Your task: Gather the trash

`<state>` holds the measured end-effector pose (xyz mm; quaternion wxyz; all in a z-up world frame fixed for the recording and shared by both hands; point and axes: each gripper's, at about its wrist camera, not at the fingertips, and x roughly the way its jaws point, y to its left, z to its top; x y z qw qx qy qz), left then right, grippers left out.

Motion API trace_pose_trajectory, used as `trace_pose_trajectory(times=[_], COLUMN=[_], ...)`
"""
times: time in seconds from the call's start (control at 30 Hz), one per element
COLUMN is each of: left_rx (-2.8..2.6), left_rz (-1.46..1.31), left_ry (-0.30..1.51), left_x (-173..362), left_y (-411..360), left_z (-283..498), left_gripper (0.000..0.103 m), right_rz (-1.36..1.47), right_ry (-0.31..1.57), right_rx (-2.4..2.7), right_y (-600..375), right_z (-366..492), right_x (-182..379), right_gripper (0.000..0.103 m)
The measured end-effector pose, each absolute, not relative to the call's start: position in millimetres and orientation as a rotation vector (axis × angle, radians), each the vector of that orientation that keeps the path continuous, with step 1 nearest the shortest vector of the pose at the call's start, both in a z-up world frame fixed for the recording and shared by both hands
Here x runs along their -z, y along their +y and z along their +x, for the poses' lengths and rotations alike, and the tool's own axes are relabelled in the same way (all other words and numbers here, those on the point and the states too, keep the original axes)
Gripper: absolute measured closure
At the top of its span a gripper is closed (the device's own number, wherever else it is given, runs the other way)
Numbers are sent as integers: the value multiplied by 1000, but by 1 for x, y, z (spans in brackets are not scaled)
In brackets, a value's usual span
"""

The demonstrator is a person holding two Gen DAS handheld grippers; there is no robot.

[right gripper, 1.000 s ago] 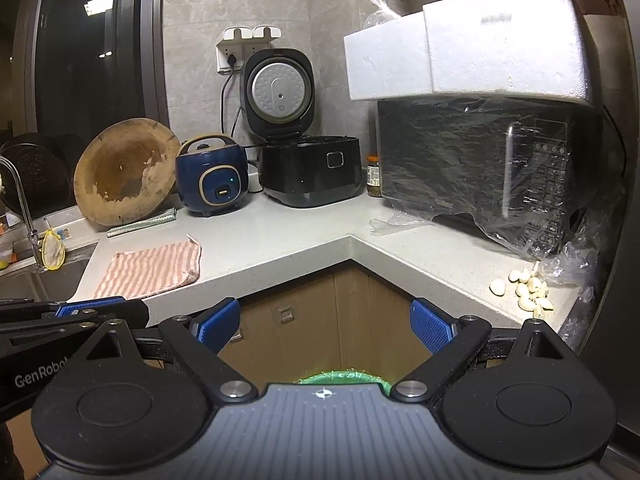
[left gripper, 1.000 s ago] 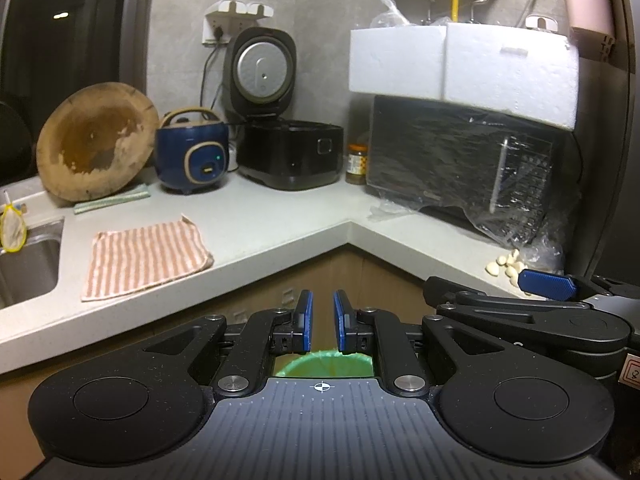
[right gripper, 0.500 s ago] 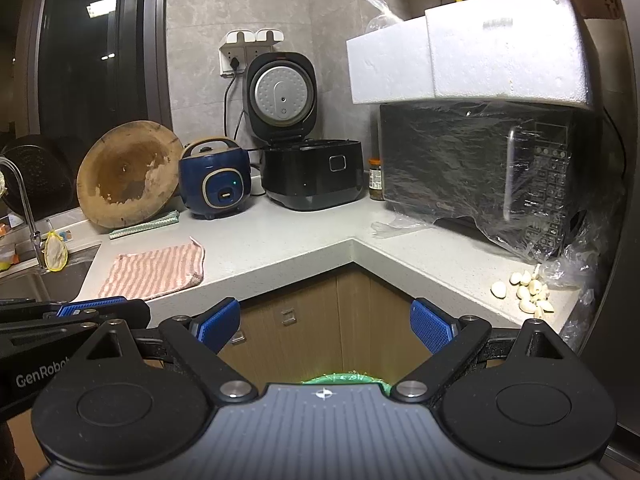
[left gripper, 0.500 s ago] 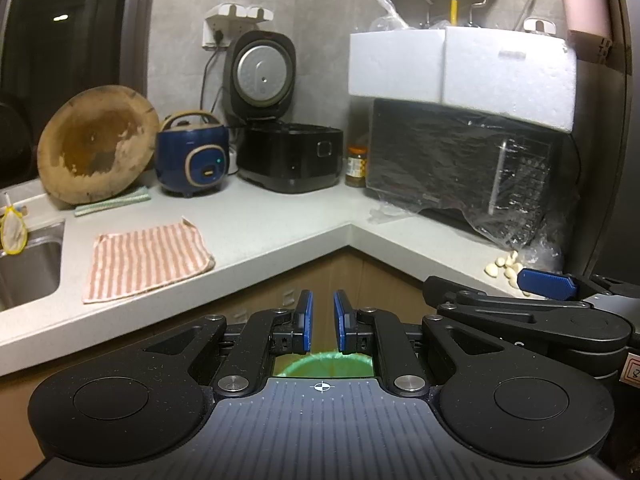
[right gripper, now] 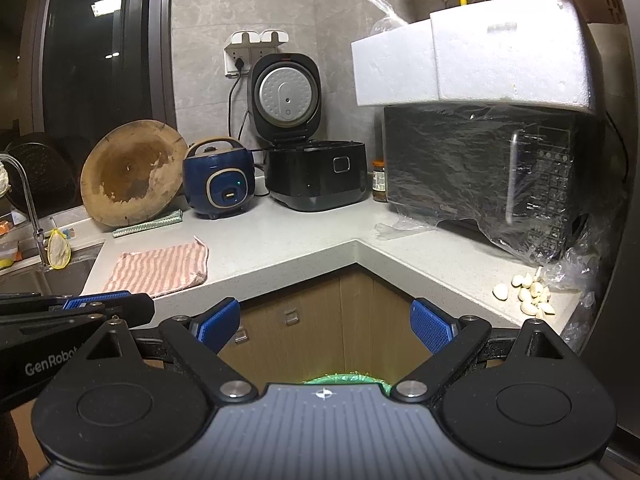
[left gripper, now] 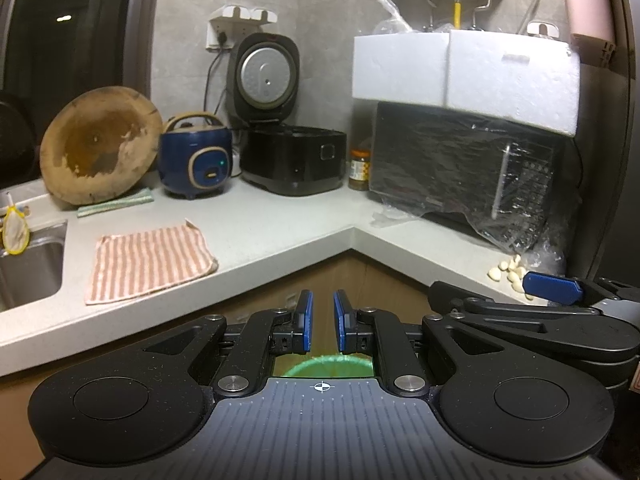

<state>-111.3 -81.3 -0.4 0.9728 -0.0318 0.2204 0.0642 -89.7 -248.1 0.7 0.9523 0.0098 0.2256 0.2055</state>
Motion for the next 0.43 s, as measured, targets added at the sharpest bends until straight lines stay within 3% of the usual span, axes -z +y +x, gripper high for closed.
trace_pose_trajectory(times=[0.43], left_rx=[-147], left_rz=[-170], left_ry=[480], left_x=[19], left_y=[-35], left_z=[-65], left_gripper=[89], right_rz=[27], right_ry=[491], right_rx=[-435], right_y=[-233], right_z=[-58], right_x=[13], right_gripper=[10])
